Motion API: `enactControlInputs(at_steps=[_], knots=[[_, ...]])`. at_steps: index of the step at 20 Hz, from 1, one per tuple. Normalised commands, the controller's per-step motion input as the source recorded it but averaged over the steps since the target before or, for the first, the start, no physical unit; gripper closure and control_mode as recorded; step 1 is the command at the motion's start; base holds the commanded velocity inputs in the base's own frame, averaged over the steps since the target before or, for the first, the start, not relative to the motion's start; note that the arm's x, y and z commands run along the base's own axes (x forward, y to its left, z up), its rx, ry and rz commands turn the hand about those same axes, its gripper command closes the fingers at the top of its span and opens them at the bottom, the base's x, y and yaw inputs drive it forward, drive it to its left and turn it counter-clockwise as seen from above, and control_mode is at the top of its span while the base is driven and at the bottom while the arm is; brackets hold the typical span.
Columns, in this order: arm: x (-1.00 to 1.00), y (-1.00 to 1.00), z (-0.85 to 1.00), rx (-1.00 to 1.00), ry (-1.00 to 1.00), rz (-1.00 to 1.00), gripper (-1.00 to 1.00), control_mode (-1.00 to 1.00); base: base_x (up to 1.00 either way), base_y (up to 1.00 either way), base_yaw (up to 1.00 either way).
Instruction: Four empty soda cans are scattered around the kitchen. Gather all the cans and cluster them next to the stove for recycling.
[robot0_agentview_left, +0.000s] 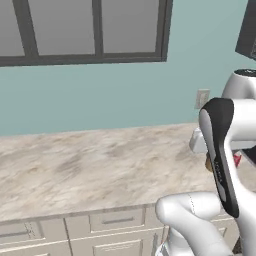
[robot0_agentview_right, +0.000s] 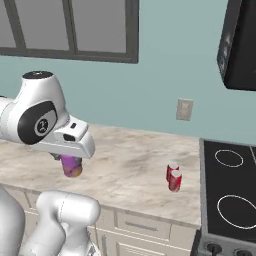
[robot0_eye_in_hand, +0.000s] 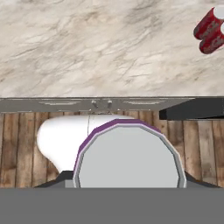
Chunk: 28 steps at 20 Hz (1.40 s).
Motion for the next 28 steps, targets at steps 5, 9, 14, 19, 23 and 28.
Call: enactControlInputs(at_steps=[5, 9, 14, 19, 23, 28], knots=[[0.0, 0.0, 0.0, 0.0, 0.0, 0.0, 1.0, 1.0, 0.0, -0.79, 0.0], [0.0, 0.0, 0.0, 0.0, 0.0, 0.0, 1.0, 1.0, 0.0, -0.32, 0.0], [0.0, 0.0, 0.0, 0.0, 0.0, 0.0, 1.0, 1.0, 0.07, -0.02, 0.0], [0.0, 0.0, 0.0, 0.0, 0.0, 0.0, 1.0, 1.0, 0.2, -0.23, 0.0], [0.0, 0.0, 0.0, 0.0, 0.0, 0.0, 1.0, 1.0, 0.19, -0.41, 0.0], [0.0, 0.0, 0.0, 0.0, 0.0, 0.0, 1.0, 1.0, 0.13, -0.45, 0.0]])
